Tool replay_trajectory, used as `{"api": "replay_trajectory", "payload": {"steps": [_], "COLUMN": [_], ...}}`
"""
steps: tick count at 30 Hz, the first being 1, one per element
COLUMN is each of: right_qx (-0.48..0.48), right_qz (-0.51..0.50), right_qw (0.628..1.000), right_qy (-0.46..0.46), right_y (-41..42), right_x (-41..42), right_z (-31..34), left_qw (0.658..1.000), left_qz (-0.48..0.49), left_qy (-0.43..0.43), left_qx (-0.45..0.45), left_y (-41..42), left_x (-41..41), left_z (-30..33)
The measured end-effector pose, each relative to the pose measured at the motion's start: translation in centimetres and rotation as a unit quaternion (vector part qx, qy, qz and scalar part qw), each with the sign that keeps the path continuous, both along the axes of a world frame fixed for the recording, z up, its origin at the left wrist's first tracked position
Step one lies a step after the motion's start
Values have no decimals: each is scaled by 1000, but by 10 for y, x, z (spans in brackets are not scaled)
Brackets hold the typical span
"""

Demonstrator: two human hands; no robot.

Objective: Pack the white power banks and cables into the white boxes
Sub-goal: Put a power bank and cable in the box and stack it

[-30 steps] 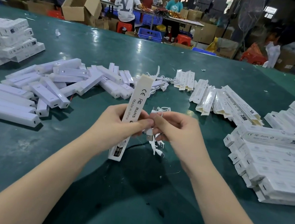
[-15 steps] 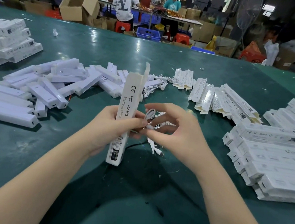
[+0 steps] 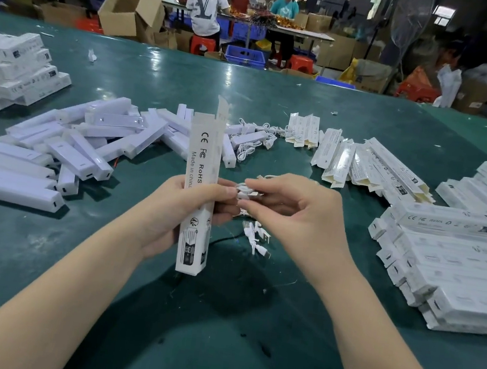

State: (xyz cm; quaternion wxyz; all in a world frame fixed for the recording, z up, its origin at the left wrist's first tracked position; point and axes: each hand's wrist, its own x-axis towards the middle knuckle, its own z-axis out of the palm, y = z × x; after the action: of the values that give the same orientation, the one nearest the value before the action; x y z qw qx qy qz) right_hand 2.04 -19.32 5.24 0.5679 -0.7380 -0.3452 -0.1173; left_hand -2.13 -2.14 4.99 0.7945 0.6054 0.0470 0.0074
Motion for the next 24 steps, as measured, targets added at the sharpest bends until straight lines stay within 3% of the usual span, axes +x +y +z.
{"api": "replay_trajectory", "payload": {"steps": [2, 4, 5, 7, 9, 17, 24], "right_qx": [38, 109, 152, 216, 214, -11, 8], "right_qz": [-7, -14, -17, -10, 4, -5, -17], "right_qw": [999, 993, 986, 972, 972, 996, 983], "right_qy": [10, 42, 60, 87, 96, 91, 181], "right_y": [0, -1, -4, -10, -14, -17, -12], "right_x": [0, 0, 1, 3, 2, 3, 6], "right_z": [2, 6, 9, 16, 21, 18, 12], "left_qw": [998, 976, 941, 830, 763, 709, 689], "left_qz": [21, 97, 149, 221, 226, 205, 195], "left_qy": [-22, -67, -93, -138, -163, -181, -196], "left_qx": [50, 181, 288, 493, 583, 650, 670], "left_y": [0, 3, 7, 13, 16, 17, 9], "left_x": [0, 1, 3, 5, 5, 5, 6], "left_z": [0, -4, -8, -13, -14, -15, -20]}}
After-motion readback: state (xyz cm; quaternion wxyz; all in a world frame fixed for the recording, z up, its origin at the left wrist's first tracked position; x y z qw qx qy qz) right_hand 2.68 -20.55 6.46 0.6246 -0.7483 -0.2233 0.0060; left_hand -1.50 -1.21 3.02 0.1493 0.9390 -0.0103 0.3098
